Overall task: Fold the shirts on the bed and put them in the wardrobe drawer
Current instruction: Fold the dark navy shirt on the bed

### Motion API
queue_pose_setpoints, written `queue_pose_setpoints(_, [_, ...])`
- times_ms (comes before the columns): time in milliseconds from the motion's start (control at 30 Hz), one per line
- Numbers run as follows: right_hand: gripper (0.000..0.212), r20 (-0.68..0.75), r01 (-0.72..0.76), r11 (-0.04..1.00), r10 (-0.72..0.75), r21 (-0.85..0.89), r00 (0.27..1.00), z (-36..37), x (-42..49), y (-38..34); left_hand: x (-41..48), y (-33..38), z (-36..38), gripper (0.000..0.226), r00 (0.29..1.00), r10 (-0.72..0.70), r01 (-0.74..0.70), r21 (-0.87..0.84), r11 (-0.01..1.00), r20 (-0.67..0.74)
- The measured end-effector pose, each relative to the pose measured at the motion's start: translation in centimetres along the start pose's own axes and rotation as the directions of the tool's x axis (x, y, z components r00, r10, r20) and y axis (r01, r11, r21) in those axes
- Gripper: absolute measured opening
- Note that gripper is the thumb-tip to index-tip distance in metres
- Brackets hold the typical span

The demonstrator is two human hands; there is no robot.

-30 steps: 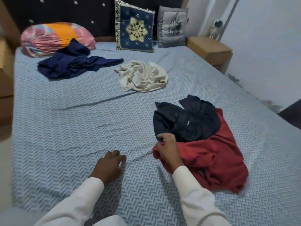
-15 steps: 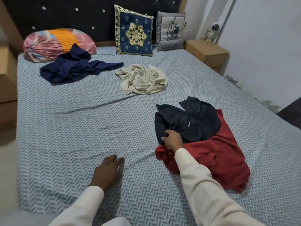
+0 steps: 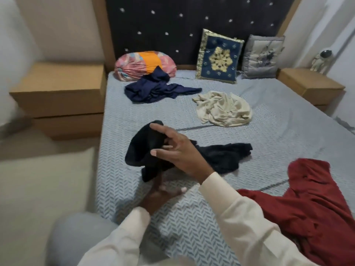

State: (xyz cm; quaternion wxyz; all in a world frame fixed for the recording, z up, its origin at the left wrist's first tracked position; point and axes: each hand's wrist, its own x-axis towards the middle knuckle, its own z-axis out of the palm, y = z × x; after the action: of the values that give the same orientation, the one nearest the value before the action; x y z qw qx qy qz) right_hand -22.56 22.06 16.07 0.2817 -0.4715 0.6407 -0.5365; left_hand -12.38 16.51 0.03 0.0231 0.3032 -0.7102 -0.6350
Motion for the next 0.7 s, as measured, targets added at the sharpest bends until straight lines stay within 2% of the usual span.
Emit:
queue_pose_setpoints(33, [0.063, 0.014, 0.046, 0.998, -0.047, 0.039, 0.999, 0.9, 0.7, -1.1, 0.2, 0.2, -1.0, 0.092, 0.997, -0.023, 0.019, -0.05, 0.999, -0.078])
queue_pose_setpoints(67, [0.063, 0.028, 0.088, 0.992, -0.091, 0.086, 0.995, 1.9, 1.4, -2.2, -0.1, 0.8, -2.2, 0.096, 0.986, -0.079, 0.065, -0.095, 0.993, -0.149])
queue_pose_setpoints(100, [0.063, 0.022, 0.122, 0.985, -0.126, 0.124, 0.992, 2.5, 2.0, -3.0, 0.6, 1.1, -3.2, 0.1, 0.972, -0.09, 0.05, -0.185, 0.981, -0.218])
queue_pose_setpoints(133, [0.062, 0.003, 0.153, 0.973, -0.156, 0.171, 0.988, 3.0, 2.6, -3.9, 0.5, 2.0, -4.6, 0.094, 0.946, -0.072, -0.006, -0.24, 0.971, -0.316])
queue_pose_setpoints(167, [0.062, -0.031, 0.186, 0.956, -0.184, 0.227, 0.982, 3.5, 3.4, -4.7, 0.6, 3.0, -6.3, 0.076, 0.915, -0.04, -0.074, -0.265, 0.962, -0.402])
queue_pose_setpoints(233, [0.062, -0.142, 0.244, 0.91, -0.207, 0.334, 0.968, 3.2, 4.6, -5.8, 0.7, 5.7, -9.2, 0.053, 0.85, 0.012, -0.123, -0.177, 0.976, -0.527])
queue_pose_setpoints(267, [0.063, -0.21, 0.269, 0.889, -0.202, 0.371, 0.957, 2.7, 5.1, -6.2, 0.8, 6.7, -11.0, 0.052, 0.835, -0.02, -0.062, -0.131, 0.989, -0.549])
queue_pose_setpoints(300, [0.064, -0.279, 0.288, 0.87, -0.184, 0.4, 0.943, 1.8, 5.4, -6.2, 0.6, 8.0, -12.4, 0.051, 0.754, 0.007, -0.122, -0.128, 0.984, -0.657])
queue_pose_setpoints(333, [0.066, -0.351, 0.308, 0.857, -0.162, 0.414, 0.922, 0.8, 5.7, -6.0, 0.7, 8.9, -14.0, 0.049, 0.738, 0.115, -0.139, 0.017, 0.99, -0.665])
queue_pose_setpoints(367, [0.068, -0.424, 0.325, 0.852, -0.136, 0.412, 0.895, -0.5, 5.7, -5.5, 1.0, 9.3, -15.3, 0.044, 0.709, 0.271, -0.297, 0.073, 0.952, -0.651])
queue_pose_setpoints(400, [0.071, -0.502, 0.338, 0.854, -0.108, 0.396, 0.858, -1.7, 5.6, -4.9, 0.8, 10.1, -15.8, 0.039, 0.699, 0.324, -0.317, 0.129, 0.939, -0.638])
queue_pose_setpoints(433, [0.074, -0.59, 0.342, 0.864, -0.067, 0.369, 0.805, -2.9, 5.4, -4.1, 0.7, 10.4, -15.9, 0.039, 0.653, 0.389, -0.372, 0.172, 0.912, -0.65])
queue_pose_setpoints(467, [0.075, -0.677, 0.343, 0.87, -0.015, 0.354, 0.735, -4.1, 5.2, -3.0, 0.3, 10.9, -15.5, 0.044, 0.612, 0.433, -0.393, 0.221, 0.893, -0.662])
queue_pose_setpoints(533, [0.07, -0.785, 0.305, 0.845, 0.195, 0.439, 0.588, -6.5, 4.4, 1.1, 0.7, 9.7, -14.2, 0.059, 0.572, 0.469, -0.342, 0.324, 0.882, -0.673])
queue_pose_setpoints(567, [0.069, -0.795, 0.249, 0.829, 0.328, 0.501, 0.51, -7.5, 3.7, 3.7, 1.1, 8.3, -13.5, 0.064, 0.603, 0.445, -0.291, 0.337, 0.895, -0.662])
queue_pose_setpoints(633, [0.084, -0.762, 0.043, 0.806, 0.539, 0.59, 0.359, -8.6, 1.8, 9.5, 1.7, 5.2, -12.3, 0.073, 0.766, 0.299, -0.145, 0.301, 0.943, -0.569])
queue_pose_setpoints(667, [0.09, -0.752, -0.059, 0.808, 0.57, 0.587, 0.332, -8.9, 0.7, 12.5, 2.4, 3.3, -11.7, 0.078, 0.849, 0.207, -0.056, 0.307, 0.95, -0.486])
queue_pose_setpoints(700, [0.087, -0.741, -0.134, 0.815, 0.57, 0.563, 0.355, -8.4, -0.1, 14.6, 2.6, 1.3, -11.3, 0.084, 0.913, 0.132, 0.011, 0.346, 0.938, -0.386])
